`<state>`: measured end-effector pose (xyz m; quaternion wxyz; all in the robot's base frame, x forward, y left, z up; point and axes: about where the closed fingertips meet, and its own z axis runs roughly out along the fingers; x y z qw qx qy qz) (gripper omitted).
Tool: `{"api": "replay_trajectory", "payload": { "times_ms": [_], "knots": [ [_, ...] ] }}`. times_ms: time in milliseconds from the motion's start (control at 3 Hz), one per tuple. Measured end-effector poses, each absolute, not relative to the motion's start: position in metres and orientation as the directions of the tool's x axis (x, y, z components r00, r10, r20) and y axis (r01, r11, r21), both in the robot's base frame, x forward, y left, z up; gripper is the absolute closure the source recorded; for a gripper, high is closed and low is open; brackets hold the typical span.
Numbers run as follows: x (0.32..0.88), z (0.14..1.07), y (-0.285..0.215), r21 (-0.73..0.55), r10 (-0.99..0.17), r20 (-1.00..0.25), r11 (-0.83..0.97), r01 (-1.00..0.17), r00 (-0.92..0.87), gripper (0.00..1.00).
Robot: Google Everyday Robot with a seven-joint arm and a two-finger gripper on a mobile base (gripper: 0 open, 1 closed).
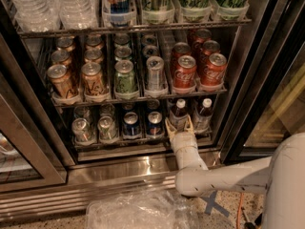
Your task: Pick blue plastic bottle from bottom shelf of fridge
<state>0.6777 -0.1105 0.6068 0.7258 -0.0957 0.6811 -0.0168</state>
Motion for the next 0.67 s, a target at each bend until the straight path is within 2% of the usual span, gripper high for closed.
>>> {"api": "replay_trajectory", "payload": {
  "times_ms": [667],
  "knots": [
    [0.6784,0.6064,-0.1099,-0.162,-0.155,-0.985,0.981,-0.109,0.073,0.98]
  ]
}}
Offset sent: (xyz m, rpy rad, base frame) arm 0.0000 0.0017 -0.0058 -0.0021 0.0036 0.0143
